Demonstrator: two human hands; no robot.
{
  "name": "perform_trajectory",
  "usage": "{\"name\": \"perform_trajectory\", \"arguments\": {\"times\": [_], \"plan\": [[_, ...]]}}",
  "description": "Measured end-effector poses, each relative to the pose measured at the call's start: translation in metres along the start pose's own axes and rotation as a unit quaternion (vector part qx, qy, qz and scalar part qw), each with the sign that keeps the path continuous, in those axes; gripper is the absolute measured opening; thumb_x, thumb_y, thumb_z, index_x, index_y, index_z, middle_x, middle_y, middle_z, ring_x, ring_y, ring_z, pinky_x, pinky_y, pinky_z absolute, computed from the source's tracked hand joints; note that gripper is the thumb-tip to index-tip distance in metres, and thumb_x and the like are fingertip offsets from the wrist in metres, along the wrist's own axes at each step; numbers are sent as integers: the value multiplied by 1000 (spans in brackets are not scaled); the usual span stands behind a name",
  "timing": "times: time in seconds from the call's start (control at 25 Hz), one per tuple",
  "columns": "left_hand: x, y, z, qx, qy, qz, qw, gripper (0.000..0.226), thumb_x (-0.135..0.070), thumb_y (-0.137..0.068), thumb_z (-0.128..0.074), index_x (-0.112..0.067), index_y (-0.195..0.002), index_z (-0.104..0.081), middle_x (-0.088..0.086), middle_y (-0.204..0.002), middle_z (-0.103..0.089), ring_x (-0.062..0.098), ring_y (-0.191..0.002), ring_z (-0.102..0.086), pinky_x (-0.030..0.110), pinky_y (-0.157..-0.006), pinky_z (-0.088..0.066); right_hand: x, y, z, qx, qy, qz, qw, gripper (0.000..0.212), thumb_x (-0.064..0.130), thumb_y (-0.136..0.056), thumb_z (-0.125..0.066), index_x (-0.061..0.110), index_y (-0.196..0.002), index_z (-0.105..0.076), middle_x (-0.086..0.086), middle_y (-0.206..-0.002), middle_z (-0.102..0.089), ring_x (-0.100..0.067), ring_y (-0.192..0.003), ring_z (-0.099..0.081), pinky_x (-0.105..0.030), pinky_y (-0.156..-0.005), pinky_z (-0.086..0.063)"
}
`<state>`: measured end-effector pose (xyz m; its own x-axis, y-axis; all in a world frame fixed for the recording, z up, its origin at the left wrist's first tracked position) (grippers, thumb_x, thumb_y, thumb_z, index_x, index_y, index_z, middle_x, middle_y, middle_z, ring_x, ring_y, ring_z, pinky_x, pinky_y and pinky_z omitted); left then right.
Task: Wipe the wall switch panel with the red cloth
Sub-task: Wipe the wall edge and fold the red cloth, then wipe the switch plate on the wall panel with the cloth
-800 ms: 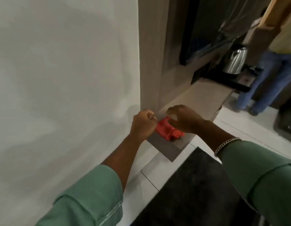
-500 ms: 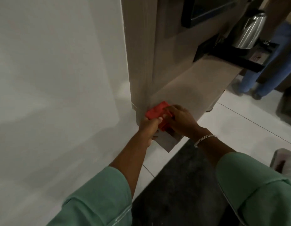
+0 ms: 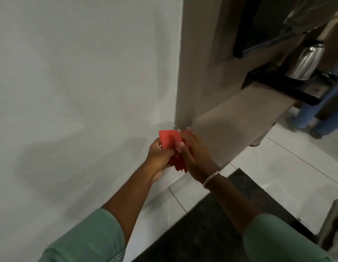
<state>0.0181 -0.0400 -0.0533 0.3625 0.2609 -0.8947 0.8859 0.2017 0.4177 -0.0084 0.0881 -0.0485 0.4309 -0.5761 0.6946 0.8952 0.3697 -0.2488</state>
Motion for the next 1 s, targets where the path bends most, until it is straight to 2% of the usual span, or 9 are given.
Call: {"name": "perform_trajectory", "arguments": {"times": [0.16, 0.32, 0.4, 0.52, 0.64, 0.72, 0.84, 0.92, 1.0], "plan": [[-65, 79, 72, 92, 96, -16, 991, 40, -3, -88, -40, -6, -125, -54, 18, -112, -68, 34, -99, -67, 52, -84, -58, 125, 3, -23, -65, 90, 126, 986, 64, 66, -95, -20, 31, -146, -38, -10, -159, -33, -32, -150, -24, -57, -121, -22], [-127, 171, 166, 115, 166, -49, 978, 46, -17, -85, -33, -1, -121, -57, 16, -104, -68, 31, -94, -64, 43, -83, -55, 255, 25, -51, -86, 119, 238, 960, 70, 73, -85, -38, 41, -148, -31, -2, -163, -26, -39, -151, -14, -58, -107, -35], [-157, 219, 212, 97, 137, -108, 980, 42, -19, -88, -34, -3, -119, -58, 14, -104, -65, 28, -94, -63, 40, -80, -56, 319, 38, -67, -106, 111, 294, 943, 67, 67, -86, -47, 41, -146, -34, -3, -161, -31, -40, -150, -19, -55, -103, -40], [-194, 283, 262, 34, 21, -165, 985, 30, -34, -97, -39, -14, -91, -61, 5, -82, -61, 18, -70, -61, 32, -71, -51, 388, 48, -86, -165, 57, 375, 910, 55, 46, -87, -57, 33, -140, -46, -10, -153, -44, -42, -144, -33, -52, -104, -44], [-235, 348, 305, -61, -68, -252, 963, 35, -41, -98, -41, -17, -96, -67, 9, -87, -64, 21, -79, -61, 32, -78, -52, 458, 57, -98, -219, -27, 433, 874, 55, 27, -85, -64, 28, -138, -49, -16, -148, -48, -43, -141, -38, -54, -110, -41], [-259, 391, 337, -188, -77, -398, 895, 20, -26, -96, -49, -18, -95, -67, 11, -87, -65, 22, -77, -63, 29, -71, -54, 501, 61, -103, -243, -62, 438, 863, 57, 24, -85, -66, 28, -139, -48, -17, -148, -47, -43, -141, -37, -55, -111, -40], [-273, 456, 390, -431, -161, -596, 658, 17, -11, -89, -51, -17, -97, -65, 4, -94, -71, 13, -88, -67, 29, -78, -53, 546, 64, -111, -272, -84, 434, 855, 55, 28, -89, -65, 29, -141, -45, -16, -150, -44, -42, -143, -34, -55, -113, -38], [-275, 470, 426, -515, -260, -600, 554, 33, -9, -87, -47, -11, -117, -61, 6, -119, -68, 13, -115, -60, 31, -96, -48, 567, 61, -119, -287, -77, 439, 848, 53, 34, -92, -64, 28, -141, -45, -15, -151, -44, -41, -144, -33, -57, -112, -38], [-279, 462, 456, -516, -402, -560, 508, 51, -10, -85, -44, -6, -136, -50, 12, -147, -48, 22, -142, -36, 43, -117, -30, 584, 53, -130, -296, -47, 427, 853, 51, 43, -94, -59, 29, -141, -46, -14, -152, -44, -40, -144, -34, -58, -109, -41]]}}
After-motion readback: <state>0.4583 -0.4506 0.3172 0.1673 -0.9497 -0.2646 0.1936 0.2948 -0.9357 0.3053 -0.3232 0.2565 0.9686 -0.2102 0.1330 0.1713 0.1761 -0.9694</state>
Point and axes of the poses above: each hand's wrist, its own y-axis away from the middle knuckle, its own z-axis out of the back of the hand, x = y × z, the point moved 4 cm from there along -y, towards the middle knuckle
